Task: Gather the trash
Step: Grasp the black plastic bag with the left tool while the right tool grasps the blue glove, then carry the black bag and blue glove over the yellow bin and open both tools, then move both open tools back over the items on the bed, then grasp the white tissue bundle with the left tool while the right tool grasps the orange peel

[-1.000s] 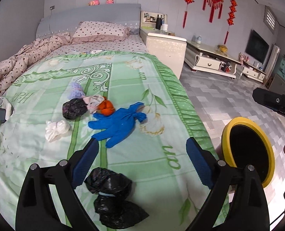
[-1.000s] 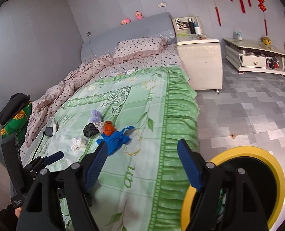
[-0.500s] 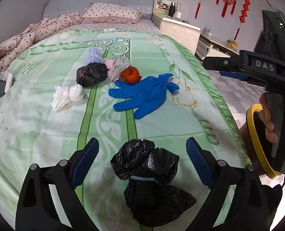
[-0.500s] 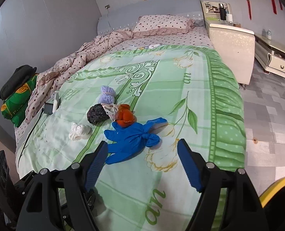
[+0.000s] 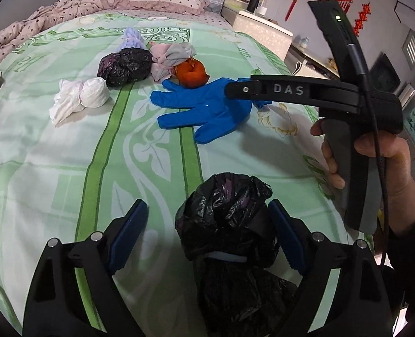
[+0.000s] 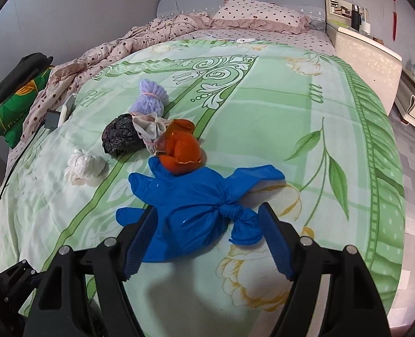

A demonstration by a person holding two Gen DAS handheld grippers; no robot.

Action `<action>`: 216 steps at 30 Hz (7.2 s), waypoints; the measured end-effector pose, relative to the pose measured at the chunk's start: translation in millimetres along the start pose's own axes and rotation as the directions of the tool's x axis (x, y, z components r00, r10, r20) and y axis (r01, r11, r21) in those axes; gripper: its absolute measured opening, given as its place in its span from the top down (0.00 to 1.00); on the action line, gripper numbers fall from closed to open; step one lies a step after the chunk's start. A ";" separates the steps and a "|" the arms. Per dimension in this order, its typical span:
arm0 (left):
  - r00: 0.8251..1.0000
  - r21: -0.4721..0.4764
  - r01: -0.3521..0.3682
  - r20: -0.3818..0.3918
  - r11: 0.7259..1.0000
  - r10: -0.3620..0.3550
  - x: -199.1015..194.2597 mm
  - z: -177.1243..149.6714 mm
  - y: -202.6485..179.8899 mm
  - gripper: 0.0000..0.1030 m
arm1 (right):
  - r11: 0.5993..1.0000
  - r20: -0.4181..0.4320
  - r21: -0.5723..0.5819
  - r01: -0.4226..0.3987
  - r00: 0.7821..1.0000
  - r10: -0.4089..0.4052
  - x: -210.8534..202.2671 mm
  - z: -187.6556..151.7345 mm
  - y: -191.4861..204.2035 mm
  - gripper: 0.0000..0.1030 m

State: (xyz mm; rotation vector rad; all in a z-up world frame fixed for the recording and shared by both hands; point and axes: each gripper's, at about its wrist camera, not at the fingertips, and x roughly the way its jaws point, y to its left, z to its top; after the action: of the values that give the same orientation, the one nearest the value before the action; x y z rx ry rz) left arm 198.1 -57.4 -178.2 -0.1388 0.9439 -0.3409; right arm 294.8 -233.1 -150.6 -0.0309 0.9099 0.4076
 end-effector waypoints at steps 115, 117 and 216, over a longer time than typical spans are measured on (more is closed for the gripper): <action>0.972 0.405 0.202 0.028 0.892 -0.233 -21.7 30.3 -360.1 0.44 | 0.806 0.176 0.529 0.267 0.894 -0.412 -360.7 -206.1 -218.8 0.69; 0.973 0.407 0.197 0.034 0.892 -0.230 -23.4 30.0 -356.4 0.40 | 0.801 0.173 0.534 0.270 0.893 -0.416 -361.8 -206.7 -218.9 0.64; 0.985 0.055 -0.158 0.073 0.986 0.154 39.7 112.3 114.3 0.69 | 0.997 0.008 -0.011 0.073 0.997 -0.073 44.7 51.9 16.8 0.73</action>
State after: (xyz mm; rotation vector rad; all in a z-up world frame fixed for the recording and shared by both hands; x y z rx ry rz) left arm 336.5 32.6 -173.4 -0.0206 0.8697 -0.2179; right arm 352.6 -192.6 -150.6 -0.0727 0.8967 0.3447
